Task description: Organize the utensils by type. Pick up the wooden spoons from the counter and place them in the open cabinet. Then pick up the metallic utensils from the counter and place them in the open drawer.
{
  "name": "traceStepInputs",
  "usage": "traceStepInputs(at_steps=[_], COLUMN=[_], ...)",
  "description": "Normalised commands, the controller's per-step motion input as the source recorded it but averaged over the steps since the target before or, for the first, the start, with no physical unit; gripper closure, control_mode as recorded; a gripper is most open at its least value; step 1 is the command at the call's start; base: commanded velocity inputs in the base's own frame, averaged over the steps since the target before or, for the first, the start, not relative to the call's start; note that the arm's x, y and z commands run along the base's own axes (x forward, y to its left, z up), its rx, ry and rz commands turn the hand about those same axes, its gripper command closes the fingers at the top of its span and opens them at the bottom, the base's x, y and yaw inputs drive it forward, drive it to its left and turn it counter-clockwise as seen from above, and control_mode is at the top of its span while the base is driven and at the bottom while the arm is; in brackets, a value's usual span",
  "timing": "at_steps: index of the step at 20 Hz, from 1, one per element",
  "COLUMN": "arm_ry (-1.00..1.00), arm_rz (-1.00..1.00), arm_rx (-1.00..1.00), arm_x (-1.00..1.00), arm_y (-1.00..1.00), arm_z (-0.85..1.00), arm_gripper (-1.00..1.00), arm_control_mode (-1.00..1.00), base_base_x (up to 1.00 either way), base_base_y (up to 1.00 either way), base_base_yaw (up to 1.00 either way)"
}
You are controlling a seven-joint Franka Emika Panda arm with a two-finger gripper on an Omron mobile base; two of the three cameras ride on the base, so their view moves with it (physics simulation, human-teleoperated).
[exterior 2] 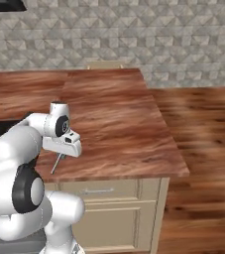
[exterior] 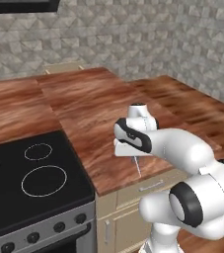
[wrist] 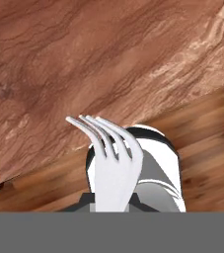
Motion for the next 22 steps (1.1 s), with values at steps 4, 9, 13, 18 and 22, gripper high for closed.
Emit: traceStepInputs(at_steps=[4, 9, 13, 18, 22], arm_ry=[0.00, 0.00, 0.00, 0.00, 0.00], arm_rz=[0.00, 0.00, 0.00, 0.00, 0.00], arm_rx=[0.00, 0.00, 0.00, 0.00, 0.00], arm_x=[0.00, 0.00, 0.00, 0.00, 0.00], arm_y=[0.00, 0.00, 0.00, 0.00, 0.00], arm_z=[0.00, 0.00, 0.00, 0.00, 0.00], arm_gripper=[1.00, 1.00, 1.00, 1.00, 1.00], arm_control_mode=[1.00, 1.00, 1.00, 1.00, 1.00], base_base_x=[0.41, 0.44, 0.48, 0.51, 0.53], base_base_y=[-0.88, -0.88, -0.87, -0.87, -0.86], base_base_yaw=[0.00, 0.00, 0.00, 0.00, 0.00])
